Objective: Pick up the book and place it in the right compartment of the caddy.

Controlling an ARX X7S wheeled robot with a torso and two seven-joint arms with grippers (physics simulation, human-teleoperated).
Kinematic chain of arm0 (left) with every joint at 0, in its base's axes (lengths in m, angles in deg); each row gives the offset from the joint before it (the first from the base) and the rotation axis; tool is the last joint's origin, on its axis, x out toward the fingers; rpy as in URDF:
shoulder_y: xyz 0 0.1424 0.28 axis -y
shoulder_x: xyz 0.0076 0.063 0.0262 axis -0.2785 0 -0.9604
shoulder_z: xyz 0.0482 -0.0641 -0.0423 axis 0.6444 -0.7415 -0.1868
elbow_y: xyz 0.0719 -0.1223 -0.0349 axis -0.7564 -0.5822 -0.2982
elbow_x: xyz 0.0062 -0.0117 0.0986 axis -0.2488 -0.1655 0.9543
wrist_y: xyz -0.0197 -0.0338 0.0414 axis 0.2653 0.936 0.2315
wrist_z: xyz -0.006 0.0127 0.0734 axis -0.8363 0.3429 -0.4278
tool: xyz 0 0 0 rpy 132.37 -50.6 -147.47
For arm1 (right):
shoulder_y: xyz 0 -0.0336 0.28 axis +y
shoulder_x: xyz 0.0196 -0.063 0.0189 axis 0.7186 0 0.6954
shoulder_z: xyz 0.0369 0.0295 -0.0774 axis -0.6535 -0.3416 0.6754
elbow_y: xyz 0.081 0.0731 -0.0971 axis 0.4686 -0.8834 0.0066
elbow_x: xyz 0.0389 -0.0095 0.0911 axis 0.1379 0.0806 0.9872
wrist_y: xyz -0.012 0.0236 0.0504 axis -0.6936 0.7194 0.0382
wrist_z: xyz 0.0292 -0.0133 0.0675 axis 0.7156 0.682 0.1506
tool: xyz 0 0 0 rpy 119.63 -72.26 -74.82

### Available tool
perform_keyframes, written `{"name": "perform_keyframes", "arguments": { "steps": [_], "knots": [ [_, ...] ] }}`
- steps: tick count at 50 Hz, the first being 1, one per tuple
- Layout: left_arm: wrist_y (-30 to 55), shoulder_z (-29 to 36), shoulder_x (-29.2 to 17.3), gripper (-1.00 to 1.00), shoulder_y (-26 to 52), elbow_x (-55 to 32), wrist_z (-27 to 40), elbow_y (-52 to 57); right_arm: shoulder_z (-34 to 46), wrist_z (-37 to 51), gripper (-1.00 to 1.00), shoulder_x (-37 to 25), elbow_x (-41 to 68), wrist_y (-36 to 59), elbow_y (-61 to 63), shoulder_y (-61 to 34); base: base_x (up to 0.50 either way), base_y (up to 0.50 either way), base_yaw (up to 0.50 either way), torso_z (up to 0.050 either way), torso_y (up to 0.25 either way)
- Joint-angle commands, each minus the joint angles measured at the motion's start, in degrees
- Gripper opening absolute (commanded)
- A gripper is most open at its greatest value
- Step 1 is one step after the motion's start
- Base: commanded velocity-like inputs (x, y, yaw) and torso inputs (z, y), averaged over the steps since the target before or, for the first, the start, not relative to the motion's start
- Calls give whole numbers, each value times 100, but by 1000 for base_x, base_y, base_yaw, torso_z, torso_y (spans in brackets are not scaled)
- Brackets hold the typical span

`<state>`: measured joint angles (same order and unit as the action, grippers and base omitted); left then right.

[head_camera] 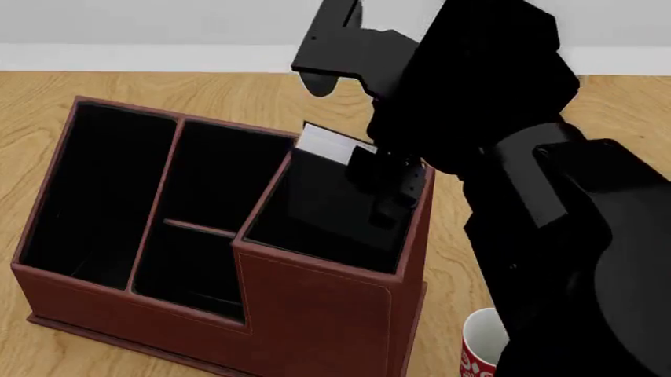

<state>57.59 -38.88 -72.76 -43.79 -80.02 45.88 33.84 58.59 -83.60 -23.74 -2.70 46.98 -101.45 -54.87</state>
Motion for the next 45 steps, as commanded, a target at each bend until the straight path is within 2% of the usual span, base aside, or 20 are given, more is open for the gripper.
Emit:
{"name": "perform_keyframes", "arguments": {
  "steps": [1,16,37,38,45],
  "knots": [
    [-17,-15,-25,100,-38,-22,32,19,-52,30,-100,157,-124,-422,-301,79,0,0,0,0,0],
    [-65,-78,-69,100,-142,-42,67,53,-68,67,-100,348,-156,-682,-636,220,0,0,0,0,1],
    [-170,-265,-146,100,-372,-97,102,124,226,268,-100,374,66,-676,-484,436,0,0,0,0,1],
    [-170,-271,-150,100,-371,-102,108,127,246,313,100,375,97,-651,-474,418,0,0,0,0,0],
    [-195,-267,-159,100,-357,-103,109,104,398,361,100,375,241,-673,-476,358,0,0,0,0,0]
  ]
}}
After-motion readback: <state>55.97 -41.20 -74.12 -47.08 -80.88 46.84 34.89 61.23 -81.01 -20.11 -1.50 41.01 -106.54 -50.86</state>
